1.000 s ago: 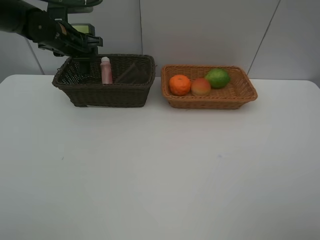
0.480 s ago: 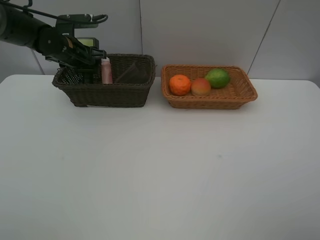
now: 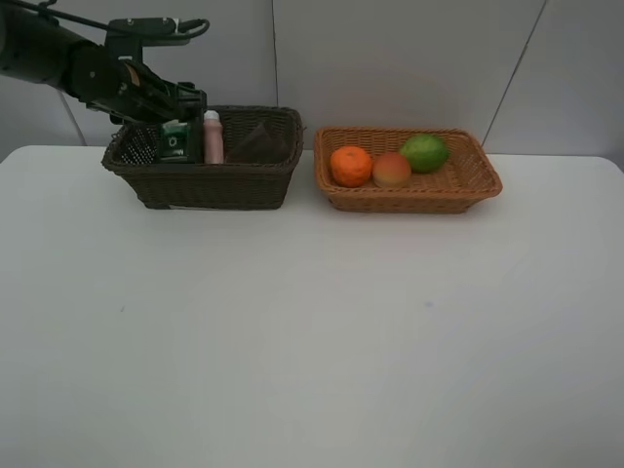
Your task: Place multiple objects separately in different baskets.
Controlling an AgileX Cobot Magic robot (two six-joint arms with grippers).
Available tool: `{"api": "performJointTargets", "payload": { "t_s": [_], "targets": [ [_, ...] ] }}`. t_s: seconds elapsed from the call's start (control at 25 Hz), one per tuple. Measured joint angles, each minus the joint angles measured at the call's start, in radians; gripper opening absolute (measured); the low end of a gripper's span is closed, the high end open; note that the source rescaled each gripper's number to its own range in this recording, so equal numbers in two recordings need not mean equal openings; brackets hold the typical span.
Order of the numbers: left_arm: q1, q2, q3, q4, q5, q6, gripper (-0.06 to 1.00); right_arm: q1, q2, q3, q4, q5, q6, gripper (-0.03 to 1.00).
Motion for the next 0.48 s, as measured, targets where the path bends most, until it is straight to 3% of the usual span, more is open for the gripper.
{"api": "performJointTargets", "payload": {
  "t_s": [0.28,0.48],
  "targets": [
    [0.000,-0.064,0.000,0.000,0.053,0.003,0.99,0.000,0.000,0.000,0.000,0.000,0.000,0.86],
    [0.000,-0.171,0.001,0.000,0.207,0.004,0.99,0.000,0.000,0.000,0.000,0.000,0.000,0.86]
  ]
}}
